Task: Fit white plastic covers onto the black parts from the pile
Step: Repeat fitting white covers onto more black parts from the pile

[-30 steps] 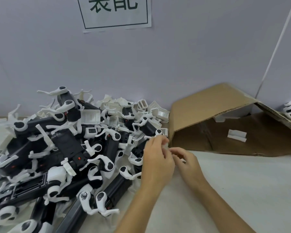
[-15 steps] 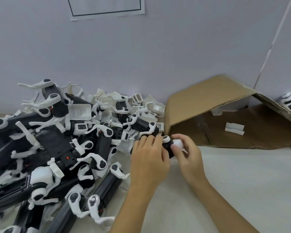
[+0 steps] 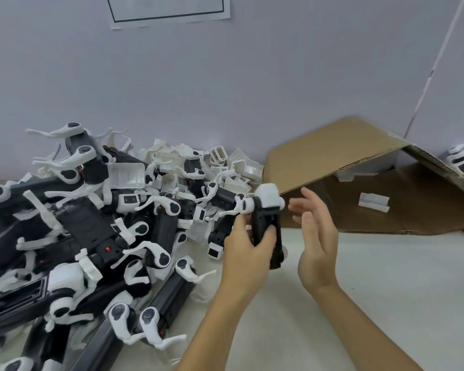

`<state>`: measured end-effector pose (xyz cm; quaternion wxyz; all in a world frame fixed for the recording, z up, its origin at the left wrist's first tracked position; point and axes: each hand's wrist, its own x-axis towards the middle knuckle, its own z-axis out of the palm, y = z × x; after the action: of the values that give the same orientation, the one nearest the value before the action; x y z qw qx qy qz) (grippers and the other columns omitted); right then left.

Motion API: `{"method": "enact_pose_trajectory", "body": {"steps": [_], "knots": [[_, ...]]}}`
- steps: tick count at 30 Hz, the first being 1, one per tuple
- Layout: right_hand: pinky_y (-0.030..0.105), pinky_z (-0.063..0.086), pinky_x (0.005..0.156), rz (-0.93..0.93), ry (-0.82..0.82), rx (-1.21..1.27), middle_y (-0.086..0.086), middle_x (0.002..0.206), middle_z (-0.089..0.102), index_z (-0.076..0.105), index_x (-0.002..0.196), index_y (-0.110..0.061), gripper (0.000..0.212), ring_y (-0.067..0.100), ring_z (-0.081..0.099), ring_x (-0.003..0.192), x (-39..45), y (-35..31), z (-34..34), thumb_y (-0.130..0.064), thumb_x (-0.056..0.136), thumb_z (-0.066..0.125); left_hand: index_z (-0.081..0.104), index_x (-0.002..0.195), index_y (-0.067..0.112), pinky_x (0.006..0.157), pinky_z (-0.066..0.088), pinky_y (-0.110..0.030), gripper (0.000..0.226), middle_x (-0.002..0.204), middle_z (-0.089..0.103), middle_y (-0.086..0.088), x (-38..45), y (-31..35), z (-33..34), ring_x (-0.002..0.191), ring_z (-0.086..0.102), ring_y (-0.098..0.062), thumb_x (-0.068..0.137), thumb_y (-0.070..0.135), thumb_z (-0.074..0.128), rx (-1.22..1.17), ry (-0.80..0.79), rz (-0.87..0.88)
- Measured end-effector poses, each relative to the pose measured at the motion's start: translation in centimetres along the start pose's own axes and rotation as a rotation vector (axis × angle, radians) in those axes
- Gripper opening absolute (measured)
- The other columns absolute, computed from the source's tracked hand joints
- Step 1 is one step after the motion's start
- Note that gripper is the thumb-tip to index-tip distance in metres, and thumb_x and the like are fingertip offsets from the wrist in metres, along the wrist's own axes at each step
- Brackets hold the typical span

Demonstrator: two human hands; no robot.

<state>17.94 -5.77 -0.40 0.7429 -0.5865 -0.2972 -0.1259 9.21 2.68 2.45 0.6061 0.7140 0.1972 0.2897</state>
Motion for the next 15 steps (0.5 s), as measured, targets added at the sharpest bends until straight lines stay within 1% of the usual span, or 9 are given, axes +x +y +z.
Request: {"method": "enact_pose_trajectory", "body": {"steps": [1,3,4,6,8,10,12,14,15], "knots": [[0.024,0.052,0.090,0.051,-0.006,-0.030,-0.004,0.108,0.068,0.059,0.131,-0.011,0.038,0.013,0.064,0.107,-0.2,0.3,0.0,-0.021,0.099,0.041,0.062,0.104,0.020,0.065,0.057,-0.026,0.009,0.085,0.076,-0.003,0.1,0.2,-0.2,0.080,0.072,-0.013,0.095,0.015,0.062,-0.115,0.022,-0.078],[0.026,0.053,0.080,0.166,-0.031,-0.100,-0.006,0.097,0.069,0.067,0.118,-0.018,0.028,0.011,0.065,0.098,-0.3,1.1,-0.1,-0.017,0.100,0.045,0.065,0.102,0.018,0.059,0.055,-0.025,0.010,0.084,0.077,-0.007,0.4,0.4,-0.6,0.074,0.072,-0.012,0.098,0.012,0.058,-0.274,0.052,-0.188],[0.027,0.052,0.077,0.220,-0.049,-0.131,-0.007,0.092,0.070,0.069,0.110,-0.022,0.026,0.011,0.066,0.092,-0.2,1.4,-0.1,-0.010,0.101,0.048,0.067,0.098,0.018,0.058,0.054,-0.025,0.012,0.083,0.077,-0.008,0.5,0.5,-0.8,0.071,0.070,-0.012,0.098,0.012,0.056,-0.296,0.065,-0.211],[0.029,0.051,0.074,0.286,-0.096,-0.207,-0.005,0.085,0.070,0.070,0.100,-0.025,0.034,0.009,0.066,0.083,0.1,1.9,0.1,0.001,0.098,0.049,0.068,0.093,0.018,0.059,0.053,-0.026,0.015,0.084,0.075,-0.013,0.5,0.5,-1.0,0.070,0.069,-0.012,0.098,0.012,0.055,-0.312,0.085,-0.214],[0.029,0.052,0.075,0.313,-0.162,-0.278,-0.005,0.085,0.071,0.071,0.097,-0.025,0.035,0.008,0.066,0.081,0.2,1.9,0.4,0.002,0.097,0.049,0.068,0.093,0.016,0.059,0.053,-0.026,0.015,0.083,0.074,-0.015,0.6,0.6,-1.2,0.069,0.069,-0.013,0.097,0.011,0.055,-0.310,0.109,-0.196],[0.024,0.052,0.076,0.275,-0.252,-0.365,-0.007,0.087,0.071,0.072,0.101,-0.022,0.031,0.004,0.066,0.082,0.9,1.6,1.0,0.000,0.098,0.049,0.069,0.093,0.015,0.059,0.053,-0.026,0.015,0.076,0.073,-0.008,0.8,0.5,-1.4,0.070,0.069,-0.015,0.097,0.011,0.056,-0.302,0.135,-0.179],[0.011,0.047,0.073,0.176,-0.339,-0.488,-0.008,0.084,0.071,0.073,0.106,-0.016,0.030,0.001,0.064,0.078,2.4,0.5,2.0,-0.002,0.098,0.048,0.069,0.094,0.015,0.055,0.052,-0.022,0.015,0.075,0.072,-0.007,1.0,0.5,-1.6,0.067,0.068,-0.013,0.097,0.009,0.056,-0.293,0.138,-0.164],[0.003,0.041,0.068,0.077,-0.392,-0.593,-0.002,0.084,0.068,0.072,0.111,-0.010,0.033,0.008,0.063,0.076,5.0,-0.7,3.2,0.001,0.095,0.045,0.068,0.097,0.012,0.053,0.051,-0.021,0.013,0.079,0.072,-0.011,1.0,0.5,-1.7,0.064,0.068,-0.010,0.097,0.008,0.056,-0.294,0.128,-0.155],[0.004,0.041,0.068,0.047,-0.418,-0.646,0.000,0.087,0.067,0.071,0.114,-0.008,0.035,0.013,0.062,0.080,6.6,-1.3,3.9,0.002,0.094,0.044,0.068,0.097,0.011,0.053,0.051,-0.021,0.013,0.080,0.071,-0.013,1.1,0.4,-1.7,0.063,0.068,-0.010,0.098,0.007,0.056,-0.297,0.121,-0.153]]}}
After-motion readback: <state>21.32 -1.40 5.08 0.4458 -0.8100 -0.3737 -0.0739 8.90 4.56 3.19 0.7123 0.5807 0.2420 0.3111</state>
